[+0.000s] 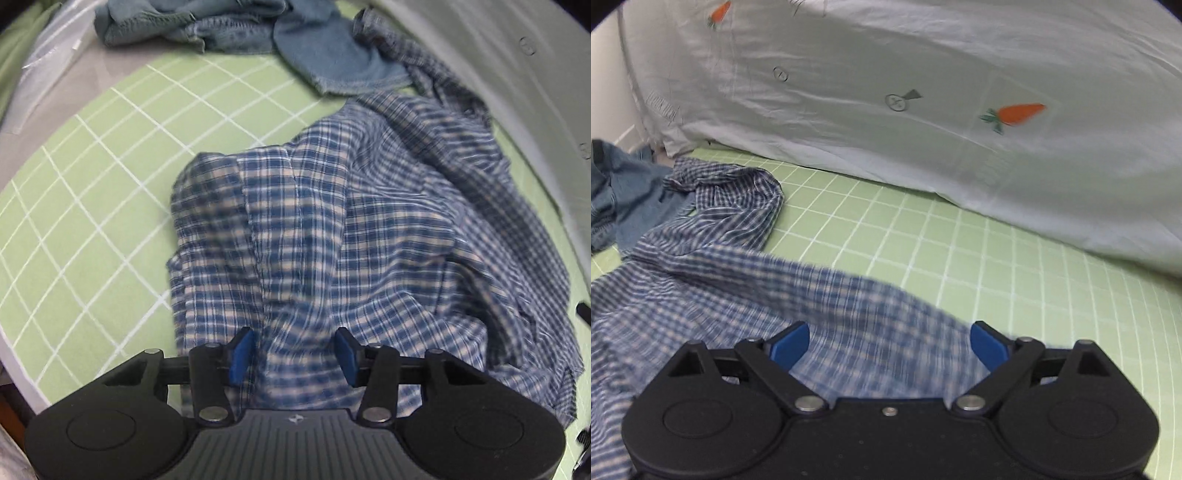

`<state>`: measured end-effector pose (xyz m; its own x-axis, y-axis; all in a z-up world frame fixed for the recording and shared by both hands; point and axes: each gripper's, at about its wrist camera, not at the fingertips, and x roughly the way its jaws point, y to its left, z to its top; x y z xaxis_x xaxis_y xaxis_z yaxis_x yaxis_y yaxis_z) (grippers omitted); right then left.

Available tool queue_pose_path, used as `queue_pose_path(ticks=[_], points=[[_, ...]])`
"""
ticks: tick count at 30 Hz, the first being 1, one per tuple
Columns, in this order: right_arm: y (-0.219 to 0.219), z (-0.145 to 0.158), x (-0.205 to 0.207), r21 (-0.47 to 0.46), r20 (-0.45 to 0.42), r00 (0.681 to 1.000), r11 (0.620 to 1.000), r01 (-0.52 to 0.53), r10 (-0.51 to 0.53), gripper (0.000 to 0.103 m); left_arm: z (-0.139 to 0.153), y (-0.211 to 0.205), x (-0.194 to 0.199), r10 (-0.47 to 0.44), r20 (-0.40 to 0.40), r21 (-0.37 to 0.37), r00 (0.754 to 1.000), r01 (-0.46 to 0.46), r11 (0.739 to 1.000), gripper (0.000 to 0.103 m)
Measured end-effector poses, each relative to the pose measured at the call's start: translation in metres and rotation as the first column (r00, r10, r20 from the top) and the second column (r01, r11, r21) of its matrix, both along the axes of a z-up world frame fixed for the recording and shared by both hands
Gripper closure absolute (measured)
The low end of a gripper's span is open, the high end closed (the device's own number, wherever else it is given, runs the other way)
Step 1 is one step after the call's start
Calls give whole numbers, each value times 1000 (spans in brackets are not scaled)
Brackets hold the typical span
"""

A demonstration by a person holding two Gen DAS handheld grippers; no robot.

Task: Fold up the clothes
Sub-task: 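Lay the plaid shirt on the open table and open both grippers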

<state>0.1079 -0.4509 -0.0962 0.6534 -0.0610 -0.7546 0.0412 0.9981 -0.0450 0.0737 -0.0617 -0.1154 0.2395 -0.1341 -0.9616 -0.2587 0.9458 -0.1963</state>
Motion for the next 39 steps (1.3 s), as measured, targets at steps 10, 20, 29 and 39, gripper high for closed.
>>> queue_pose_path(ticks=[10, 20, 29, 39], points=[[27, -45, 69, 8, -95, 922, 927, -376, 375, 41, -5, -12, 53, -63, 20, 82, 998, 61, 995, 74], [-63, -38, 46, -86, -6, 997, 994, -73, 73, 100, 20, -76, 166, -166, 212, 133, 963, 140, 981, 76], [-181, -34, -76, -184, -76, 842, 838, 514, -534, 79, 51, -124, 131, -250, 316, 43, 915, 250, 967, 40], [-82, -6, -169, 88, -37, 851, 846, 526, -525, 14, 48, -100, 12, -273, 211, 73, 939, 263, 962, 32]])
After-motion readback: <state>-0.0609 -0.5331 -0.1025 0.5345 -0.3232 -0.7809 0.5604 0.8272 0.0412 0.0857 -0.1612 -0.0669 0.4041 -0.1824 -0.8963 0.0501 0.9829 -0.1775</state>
